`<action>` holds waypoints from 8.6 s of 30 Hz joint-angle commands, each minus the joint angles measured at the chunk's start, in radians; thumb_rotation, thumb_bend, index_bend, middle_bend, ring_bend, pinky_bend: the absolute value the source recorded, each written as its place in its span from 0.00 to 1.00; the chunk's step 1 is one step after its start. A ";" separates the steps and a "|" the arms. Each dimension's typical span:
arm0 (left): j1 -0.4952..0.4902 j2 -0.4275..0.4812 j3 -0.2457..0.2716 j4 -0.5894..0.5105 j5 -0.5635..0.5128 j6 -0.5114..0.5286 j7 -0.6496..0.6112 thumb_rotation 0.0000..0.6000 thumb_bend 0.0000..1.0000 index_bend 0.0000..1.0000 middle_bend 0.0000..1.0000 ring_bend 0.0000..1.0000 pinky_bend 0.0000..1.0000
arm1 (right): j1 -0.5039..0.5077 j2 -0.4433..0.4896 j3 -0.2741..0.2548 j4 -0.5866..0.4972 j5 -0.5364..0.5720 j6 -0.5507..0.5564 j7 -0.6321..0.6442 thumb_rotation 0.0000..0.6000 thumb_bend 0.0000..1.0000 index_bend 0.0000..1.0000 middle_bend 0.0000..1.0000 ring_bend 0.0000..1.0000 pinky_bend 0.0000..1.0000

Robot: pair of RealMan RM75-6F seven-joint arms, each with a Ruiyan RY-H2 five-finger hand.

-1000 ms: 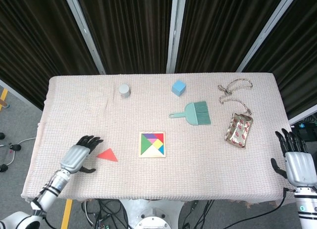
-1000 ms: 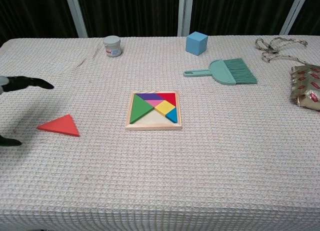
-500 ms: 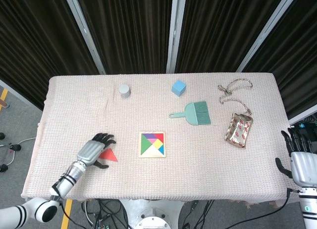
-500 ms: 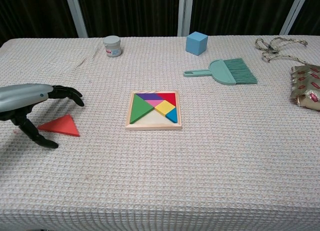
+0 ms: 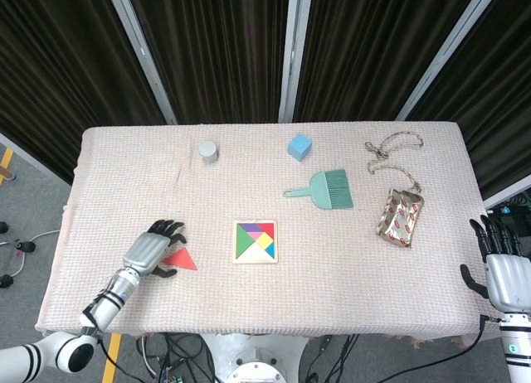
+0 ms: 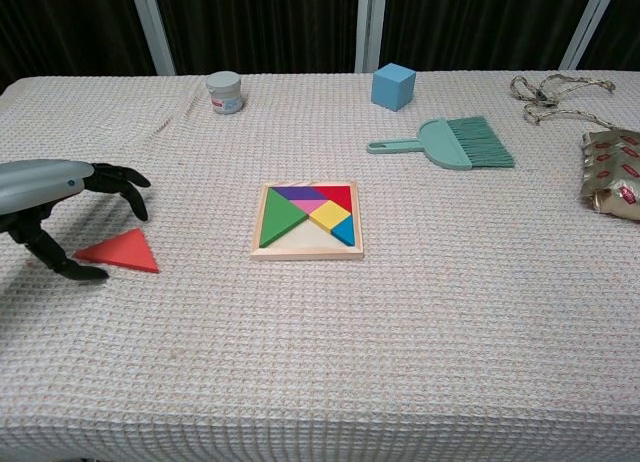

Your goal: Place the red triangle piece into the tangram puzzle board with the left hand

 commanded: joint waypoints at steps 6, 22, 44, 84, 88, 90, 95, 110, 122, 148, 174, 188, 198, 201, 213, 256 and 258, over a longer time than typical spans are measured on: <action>-0.012 -0.010 0.000 0.005 -0.016 -0.008 0.002 1.00 0.21 0.32 0.07 0.00 0.06 | -0.001 -0.001 0.000 0.003 0.001 0.000 0.003 1.00 0.27 0.00 0.00 0.00 0.00; -0.027 -0.003 0.002 -0.010 -0.033 -0.006 0.013 1.00 0.25 0.35 0.08 0.00 0.06 | 0.000 -0.006 -0.001 0.008 0.001 -0.004 0.001 1.00 0.27 0.00 0.00 0.00 0.00; -0.042 -0.003 0.004 -0.014 -0.053 -0.006 0.016 1.00 0.27 0.41 0.09 0.00 0.06 | 0.001 -0.008 0.001 0.008 0.005 -0.006 -0.001 1.00 0.27 0.00 0.00 0.00 0.00; -0.189 -0.194 -0.128 -0.224 -0.475 0.144 0.405 1.00 0.29 0.44 0.12 0.00 0.02 | -0.013 -0.001 0.015 0.018 0.001 0.035 0.033 1.00 0.27 0.00 0.00 0.00 0.00; -0.215 -0.230 -0.132 -0.218 -0.505 0.169 0.453 1.00 0.29 0.44 0.12 0.00 0.02 | -0.016 0.001 0.018 0.021 0.003 0.039 0.040 1.00 0.27 0.00 0.00 0.00 0.00; -0.228 -0.248 -0.140 -0.217 -0.528 0.175 0.468 1.00 0.29 0.44 0.12 0.00 0.02 | -0.017 0.002 0.020 0.023 0.004 0.042 0.045 1.00 0.27 0.00 0.00 0.00 0.00; -0.265 -0.285 -0.163 -0.207 -0.567 0.190 0.504 1.00 0.29 0.44 0.13 0.00 0.02 | -0.020 0.004 0.021 0.028 0.005 0.045 0.055 1.00 0.27 0.00 0.00 0.00 0.00; -0.342 -0.379 -0.213 -0.162 -0.674 0.237 0.567 1.00 0.30 0.44 0.13 0.00 0.02 | -0.025 0.004 0.023 0.040 0.007 0.046 0.076 1.00 0.27 0.00 0.00 0.00 0.00; -0.362 -0.416 -0.220 -0.138 -0.692 0.258 0.564 1.00 0.31 0.44 0.13 0.00 0.03 | -0.027 0.002 0.023 0.053 0.010 0.044 0.088 1.00 0.27 0.00 0.00 0.00 0.00; -0.364 -0.429 -0.208 -0.109 -0.682 0.240 0.536 1.00 0.31 0.24 0.13 0.00 0.03 | -0.026 -0.002 0.022 0.069 0.016 0.028 0.098 1.00 0.27 0.00 0.00 0.00 0.00; -0.346 -0.301 -0.174 -0.249 -0.747 0.255 0.590 1.00 0.30 0.27 0.11 0.00 0.04 | -0.028 -0.002 0.023 0.070 0.013 0.031 0.100 1.00 0.27 0.00 0.00 0.00 0.00; -0.353 -0.288 -0.138 -0.269 -0.762 0.249 0.591 1.00 0.31 0.33 0.11 0.00 0.04 | -0.027 -0.004 0.022 0.068 0.010 0.031 0.095 1.00 0.27 0.00 0.00 0.00 0.00; -0.355 -0.288 -0.123 -0.285 -0.746 0.255 0.585 1.00 0.30 0.37 0.11 0.00 0.05 | -0.027 -0.007 0.022 0.072 0.013 0.028 0.095 1.00 0.27 0.00 0.00 0.00 0.00; -0.355 -0.288 -0.121 -0.287 -0.747 0.257 0.584 1.00 0.30 0.37 0.11 0.00 0.05 | -0.026 -0.009 0.022 0.073 0.013 0.027 0.094 1.00 0.27 0.00 0.00 0.00 0.00; -0.342 -0.270 -0.130 -0.298 -0.630 0.258 0.511 1.00 0.30 0.28 0.10 0.00 0.04 | -0.027 -0.007 0.023 0.073 0.012 0.030 0.095 1.00 0.27 0.00 0.00 0.00 0.00; -0.270 -0.082 -0.032 -0.378 -0.456 0.336 0.439 1.00 0.30 0.20 0.01 0.00 0.03 | -0.029 -0.011 0.015 0.085 0.002 0.028 0.102 1.00 0.27 0.00 0.00 0.00 0.00; -0.212 -0.023 0.017 -0.383 -0.370 0.399 0.407 1.00 0.29 0.18 0.01 0.00 0.03 | -0.027 -0.012 0.013 0.078 -0.004 0.029 0.093 1.00 0.27 0.00 0.00 0.00 0.00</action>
